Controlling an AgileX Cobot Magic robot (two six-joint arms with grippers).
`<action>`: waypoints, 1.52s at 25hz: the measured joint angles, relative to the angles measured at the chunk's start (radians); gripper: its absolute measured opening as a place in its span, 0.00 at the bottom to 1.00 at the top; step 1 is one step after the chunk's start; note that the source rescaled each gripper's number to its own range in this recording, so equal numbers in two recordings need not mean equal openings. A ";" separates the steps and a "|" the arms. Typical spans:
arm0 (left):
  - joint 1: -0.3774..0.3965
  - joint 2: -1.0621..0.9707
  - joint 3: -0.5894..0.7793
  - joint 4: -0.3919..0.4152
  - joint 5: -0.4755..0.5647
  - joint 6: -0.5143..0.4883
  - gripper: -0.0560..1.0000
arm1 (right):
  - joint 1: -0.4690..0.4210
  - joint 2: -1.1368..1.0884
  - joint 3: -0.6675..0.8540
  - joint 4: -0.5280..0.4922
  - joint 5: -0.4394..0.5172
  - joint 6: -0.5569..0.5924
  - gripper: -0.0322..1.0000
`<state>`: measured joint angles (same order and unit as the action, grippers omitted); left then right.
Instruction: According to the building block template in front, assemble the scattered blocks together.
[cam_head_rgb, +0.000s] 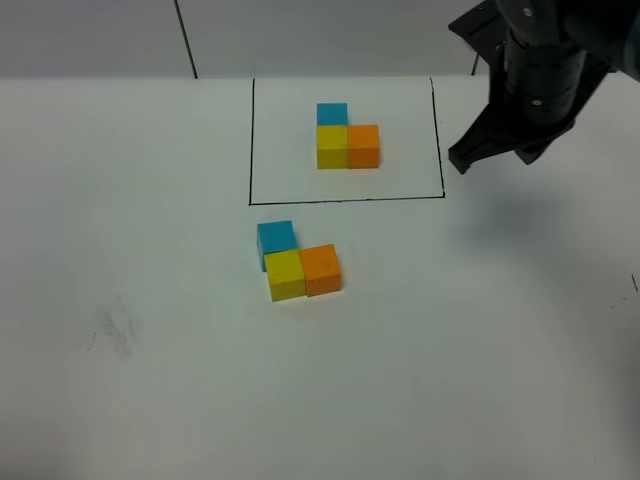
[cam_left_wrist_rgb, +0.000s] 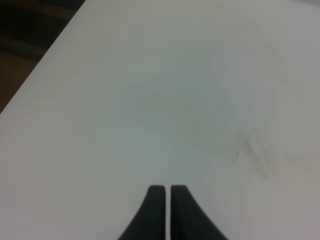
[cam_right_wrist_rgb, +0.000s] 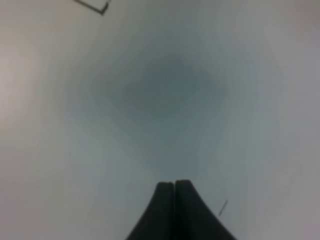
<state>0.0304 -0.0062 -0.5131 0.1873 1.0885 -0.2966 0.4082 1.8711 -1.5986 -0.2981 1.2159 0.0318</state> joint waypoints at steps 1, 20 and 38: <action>0.000 0.000 0.000 0.000 0.000 0.000 0.06 | -0.004 -0.033 0.037 -0.005 -0.001 0.003 0.03; 0.000 0.000 0.000 0.000 0.000 0.000 0.06 | -0.015 -0.769 0.837 -0.001 -0.058 0.146 0.03; 0.000 0.000 0.000 0.000 0.000 0.000 0.06 | -0.015 -1.010 1.089 0.237 -0.150 -0.024 0.03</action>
<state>0.0304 -0.0062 -0.5131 0.1873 1.0885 -0.2966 0.3928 0.8609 -0.5095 -0.0608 1.0659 0.0082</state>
